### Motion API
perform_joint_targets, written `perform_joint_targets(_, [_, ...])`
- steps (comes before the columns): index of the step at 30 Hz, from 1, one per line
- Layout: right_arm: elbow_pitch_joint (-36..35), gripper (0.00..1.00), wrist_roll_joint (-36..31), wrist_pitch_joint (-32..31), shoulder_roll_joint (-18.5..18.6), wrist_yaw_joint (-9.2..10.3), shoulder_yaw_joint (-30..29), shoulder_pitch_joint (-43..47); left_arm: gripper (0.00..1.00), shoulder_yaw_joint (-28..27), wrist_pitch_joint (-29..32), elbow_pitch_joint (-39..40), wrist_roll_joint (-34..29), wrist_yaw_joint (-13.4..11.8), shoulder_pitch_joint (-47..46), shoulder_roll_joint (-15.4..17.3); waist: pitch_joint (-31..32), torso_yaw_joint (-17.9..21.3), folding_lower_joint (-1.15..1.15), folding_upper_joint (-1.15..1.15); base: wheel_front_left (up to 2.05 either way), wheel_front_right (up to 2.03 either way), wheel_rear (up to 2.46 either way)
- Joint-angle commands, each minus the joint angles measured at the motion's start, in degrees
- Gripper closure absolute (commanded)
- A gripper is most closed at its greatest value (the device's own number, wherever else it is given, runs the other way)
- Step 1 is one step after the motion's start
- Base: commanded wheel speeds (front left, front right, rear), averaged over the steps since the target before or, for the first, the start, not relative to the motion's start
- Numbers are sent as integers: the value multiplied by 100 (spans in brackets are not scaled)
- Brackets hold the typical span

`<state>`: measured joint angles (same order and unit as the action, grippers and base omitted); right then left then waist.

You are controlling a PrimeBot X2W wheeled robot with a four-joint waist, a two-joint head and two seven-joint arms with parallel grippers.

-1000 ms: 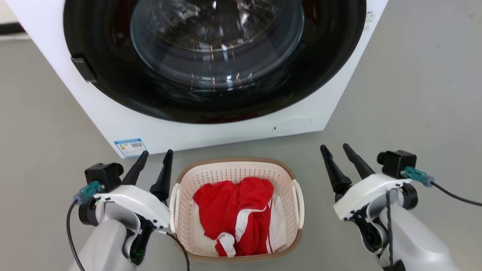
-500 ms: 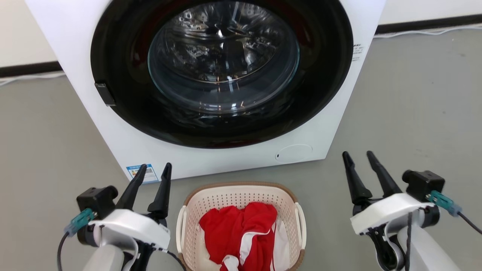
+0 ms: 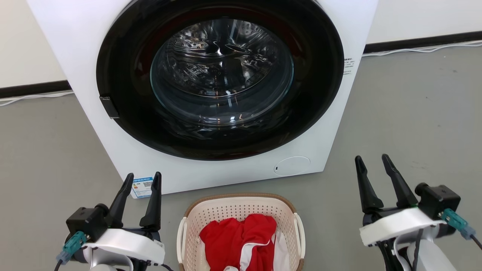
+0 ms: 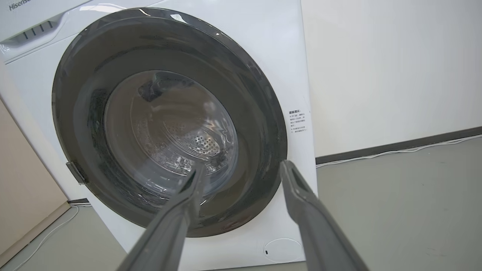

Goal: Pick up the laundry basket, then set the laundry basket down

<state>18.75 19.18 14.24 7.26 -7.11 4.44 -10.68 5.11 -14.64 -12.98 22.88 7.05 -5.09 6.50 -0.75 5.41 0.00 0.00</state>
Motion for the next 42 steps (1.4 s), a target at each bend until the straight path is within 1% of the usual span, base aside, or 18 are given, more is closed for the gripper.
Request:
perform_joint_targets(1, [-188, 0, -75, 75, -6, -37, 49, 12, 0, -247, -36, 189, -98, -43, -90, 25, -2, -12, 0, 0, 0, 0, 0])
perform_joint_targets(8, [-289, 0, -235, 75, -75, -37, -166, 76, 0, -436, -36, 222, -260, -1, -44, -114, -31, -55, 0, 0, 0, 0, 0])
perform_joint_targets(25, [-276, 0, -314, 75, -151, -37, -189, 66, 0, -536, -36, 137, -362, 41, -86, -224, -69, -17, 0, 0, 0, 0, 0])
perform_joint_targets(32, [-287, 0, -306, 75, -155, -37, -180, 61, 0, -471, -36, 50, -230, 43, -77, -233, -80, 12, 0, 0, 0, 0, 0])
perform_joint_targets(33, [-131, 100, -262, 6, -161, 0, -283, 131, 100, -311, 0, -70, -224, 10, 91, -273, -81, 12, 0, 0, 0, 0, 0])
perform_joint_targets(35, [-19, 100, -260, 3, -187, 4, -266, 177, 100, -300, 2, -232, -182, 9, 143, -301, -80, 15, 0, 0, 0, 0, 0])
perform_joint_targets(38, [-22, 100, -86, -49, -193, 3, -288, 174, 100, -329, 56, -233, -19, 10, 131, -302, -76, 4, 2, 0, 0, 0, 0])
perform_joint_targets(42, [-45, 100, 159, -118, -201, 2, -318, 193, 100, -356, 128, -223, 213, 11, 131, -304, -59, -16, 13, 0, 0, 0, 0])
